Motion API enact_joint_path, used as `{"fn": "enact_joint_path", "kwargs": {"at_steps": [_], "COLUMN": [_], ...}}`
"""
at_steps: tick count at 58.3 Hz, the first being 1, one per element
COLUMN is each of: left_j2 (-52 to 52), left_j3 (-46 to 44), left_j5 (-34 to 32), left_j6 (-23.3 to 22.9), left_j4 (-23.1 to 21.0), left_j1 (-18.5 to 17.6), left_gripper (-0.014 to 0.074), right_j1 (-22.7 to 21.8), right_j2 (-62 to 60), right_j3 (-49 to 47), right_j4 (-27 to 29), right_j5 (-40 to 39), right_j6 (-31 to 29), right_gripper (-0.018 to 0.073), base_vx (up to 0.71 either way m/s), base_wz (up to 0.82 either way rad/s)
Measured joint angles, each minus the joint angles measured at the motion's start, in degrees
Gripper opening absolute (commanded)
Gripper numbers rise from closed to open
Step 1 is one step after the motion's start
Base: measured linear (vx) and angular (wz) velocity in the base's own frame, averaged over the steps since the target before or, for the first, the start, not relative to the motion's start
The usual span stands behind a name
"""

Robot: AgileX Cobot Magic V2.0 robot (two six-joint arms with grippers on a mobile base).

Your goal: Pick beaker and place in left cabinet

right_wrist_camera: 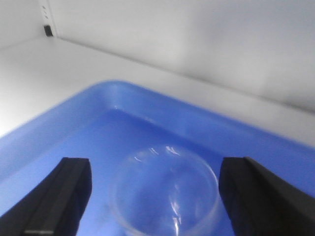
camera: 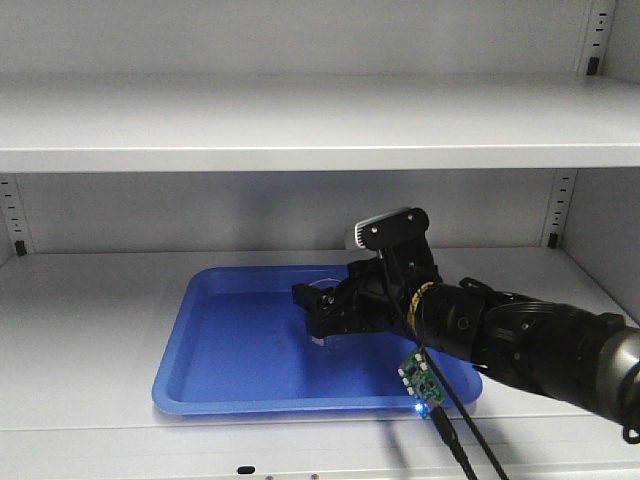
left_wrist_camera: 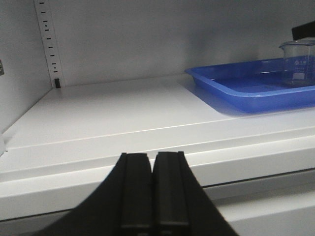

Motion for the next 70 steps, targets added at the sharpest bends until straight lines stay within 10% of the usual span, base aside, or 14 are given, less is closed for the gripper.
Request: {"fn": "enact_joint_path", "kwargs": {"at_steps": [70], "left_j2": [0.0], "left_j3": [0.0], "left_j5": [0.0], "left_j6": [0.0], "left_j4": [0.0], "left_j1": [0.0], "left_gripper": [0.0001], "right_j1": [0.0], "right_j2": [-59.16], "right_j3": [43.89], "right_j4": [-1.69], "right_j5": [6.51], "right_j6": [0.18], "right_gripper": [0.0574], "base_vx": [0.0], "base_wz": [0.0]}}
